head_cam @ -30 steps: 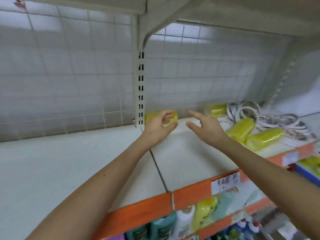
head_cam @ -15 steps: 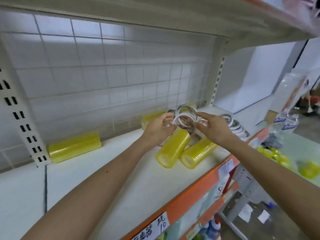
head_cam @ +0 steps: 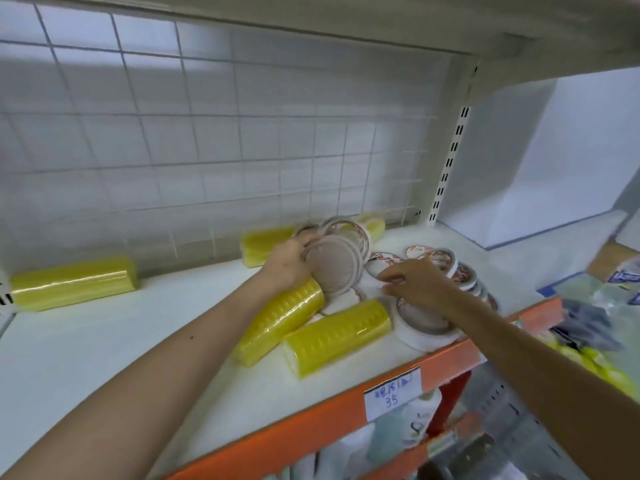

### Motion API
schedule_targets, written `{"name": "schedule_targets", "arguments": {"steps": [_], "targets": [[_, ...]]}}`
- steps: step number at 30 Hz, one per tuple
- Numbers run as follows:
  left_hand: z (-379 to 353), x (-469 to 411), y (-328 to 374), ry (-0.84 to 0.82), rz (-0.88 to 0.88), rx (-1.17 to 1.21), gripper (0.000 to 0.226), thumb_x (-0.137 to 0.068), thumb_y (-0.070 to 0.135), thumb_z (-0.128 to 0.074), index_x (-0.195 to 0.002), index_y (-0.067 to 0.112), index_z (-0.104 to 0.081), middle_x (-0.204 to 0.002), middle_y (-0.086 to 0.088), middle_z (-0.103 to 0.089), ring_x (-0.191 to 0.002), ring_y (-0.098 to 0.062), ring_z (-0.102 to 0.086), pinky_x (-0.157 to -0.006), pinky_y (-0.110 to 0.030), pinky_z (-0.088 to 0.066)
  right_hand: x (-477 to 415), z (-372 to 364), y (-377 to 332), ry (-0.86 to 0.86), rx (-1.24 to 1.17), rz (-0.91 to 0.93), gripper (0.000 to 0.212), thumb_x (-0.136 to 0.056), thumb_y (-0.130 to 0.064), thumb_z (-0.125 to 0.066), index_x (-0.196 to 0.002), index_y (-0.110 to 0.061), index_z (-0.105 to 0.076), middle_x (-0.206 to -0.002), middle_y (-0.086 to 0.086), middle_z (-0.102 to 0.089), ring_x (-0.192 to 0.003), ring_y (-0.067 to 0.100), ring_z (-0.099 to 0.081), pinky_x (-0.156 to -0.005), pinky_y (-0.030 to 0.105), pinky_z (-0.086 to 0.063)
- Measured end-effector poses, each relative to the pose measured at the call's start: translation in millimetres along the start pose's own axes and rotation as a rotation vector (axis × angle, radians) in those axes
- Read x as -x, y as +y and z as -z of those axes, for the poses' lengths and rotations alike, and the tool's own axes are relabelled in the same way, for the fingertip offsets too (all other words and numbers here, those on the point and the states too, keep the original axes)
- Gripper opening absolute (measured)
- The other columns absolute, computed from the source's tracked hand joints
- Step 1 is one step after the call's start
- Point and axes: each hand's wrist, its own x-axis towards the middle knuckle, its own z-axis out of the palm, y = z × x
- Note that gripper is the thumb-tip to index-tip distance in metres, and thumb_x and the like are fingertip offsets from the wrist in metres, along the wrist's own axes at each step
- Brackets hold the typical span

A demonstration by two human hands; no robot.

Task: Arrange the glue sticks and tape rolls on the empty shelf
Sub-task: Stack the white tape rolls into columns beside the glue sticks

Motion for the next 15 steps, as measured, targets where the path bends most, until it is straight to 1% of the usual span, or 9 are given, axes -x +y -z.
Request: {"name": "schedule_targets", "arguments": {"steps": [3, 6, 9, 13, 15], "targets": [[1, -3, 3, 0.041, 0.017, -0.059, 0.039, -0.089, 0.016, -0.056, -0.128, 0.019, -0.053, -0.125, -0.004, -0.06, -0.113, -0.025, -0.054, -0.081, -0.02, -0.033, -3, -4, 7, 0.09, -0.025, 0.03, 0.024, -0.084, -0.018, -0.062, -0.107, -0.014, -0.068, -0.109, 0.005, -0.069, -0.101, 0.019, -0.061, -0.089, 0.034, -0.046], [0, -8, 7, 0.088, 0.044, -0.109, 0.032, -0.089, 0.016, -0.057, -0.12, 0.018, -0.061, -0.116, -0.007, -0.065, -0.109, -0.025, -0.057, -0.077, -0.021, -0.034, -5, -6, 10, 0.124, -0.005, 0.048, 0.022, -0.084, -0.021, -0.062, -0.103, -0.014, -0.069, -0.106, 0.005, -0.069, -0.1, 0.021, -0.062, -0.086, 0.035, -0.048], [-1, -10, 6, 0.126, 0.07, -0.075, 0.03, -0.086, 0.008, -0.058, -0.115, 0.013, -0.064, -0.115, -0.008, -0.067, -0.109, -0.02, -0.06, -0.079, -0.015, -0.035, -9, -8, 9, 0.145, 0.065, 0.028, 0.018, -0.085, -0.018, -0.058, -0.095, -0.009, -0.07, -0.1, 0.01, -0.07, -0.094, 0.025, -0.063, -0.081, 0.035, -0.05], [-1, -6, 9, 0.232, 0.059, -0.004, 0.026, -0.085, 0.005, -0.059, -0.11, 0.011, -0.067, -0.111, -0.008, -0.068, -0.105, -0.019, -0.062, -0.073, -0.006, -0.032, -7, -6, 9, 0.216, 0.092, 0.007, 0.022, -0.087, -0.013, -0.051, -0.097, -0.015, -0.071, -0.099, 0.007, -0.07, -0.095, 0.027, -0.061, -0.076, 0.03, -0.047], [2, -6, 13, 0.297, 0.044, 0.039, 0.023, -0.085, 0.007, -0.06, -0.106, 0.01, -0.069, -0.106, -0.008, -0.07, -0.104, -0.019, -0.063, -0.073, -0.007, -0.033, -2, -2, 11, 0.277, 0.095, -0.004, 0.024, -0.088, -0.012, -0.048, -0.098, -0.015, -0.07, -0.099, 0.009, -0.069, -0.094, 0.028, -0.06, -0.075, 0.03, -0.045]]}}
